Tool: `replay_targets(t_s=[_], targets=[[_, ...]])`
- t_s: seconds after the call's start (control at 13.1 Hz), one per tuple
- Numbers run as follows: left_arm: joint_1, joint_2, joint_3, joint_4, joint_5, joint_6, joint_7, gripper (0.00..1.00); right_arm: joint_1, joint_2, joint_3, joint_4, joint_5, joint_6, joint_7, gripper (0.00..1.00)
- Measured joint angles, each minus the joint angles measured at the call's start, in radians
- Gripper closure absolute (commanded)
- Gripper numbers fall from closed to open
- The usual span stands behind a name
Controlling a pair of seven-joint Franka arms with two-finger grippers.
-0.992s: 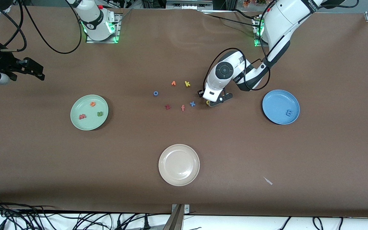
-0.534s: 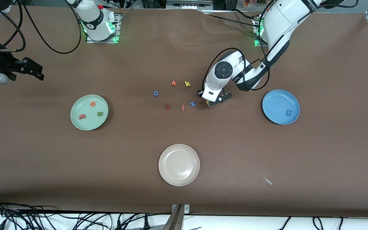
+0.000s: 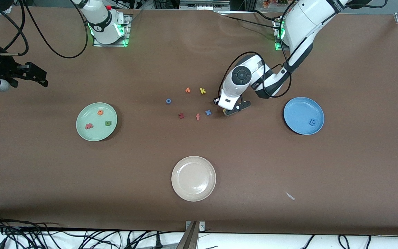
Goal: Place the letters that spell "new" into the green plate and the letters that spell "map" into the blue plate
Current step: 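Lower the left gripper and grasp the cyan P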
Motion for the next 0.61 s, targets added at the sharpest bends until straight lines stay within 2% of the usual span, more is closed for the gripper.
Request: replay_targets(t_s=[0.61], targets=[[0.000, 0.000, 0.000, 0.000, 0.000, 0.000, 0.000, 0.84, 0.000, 0.000, 0.000, 0.000, 0.000, -0.001, 0.000, 0.00]])
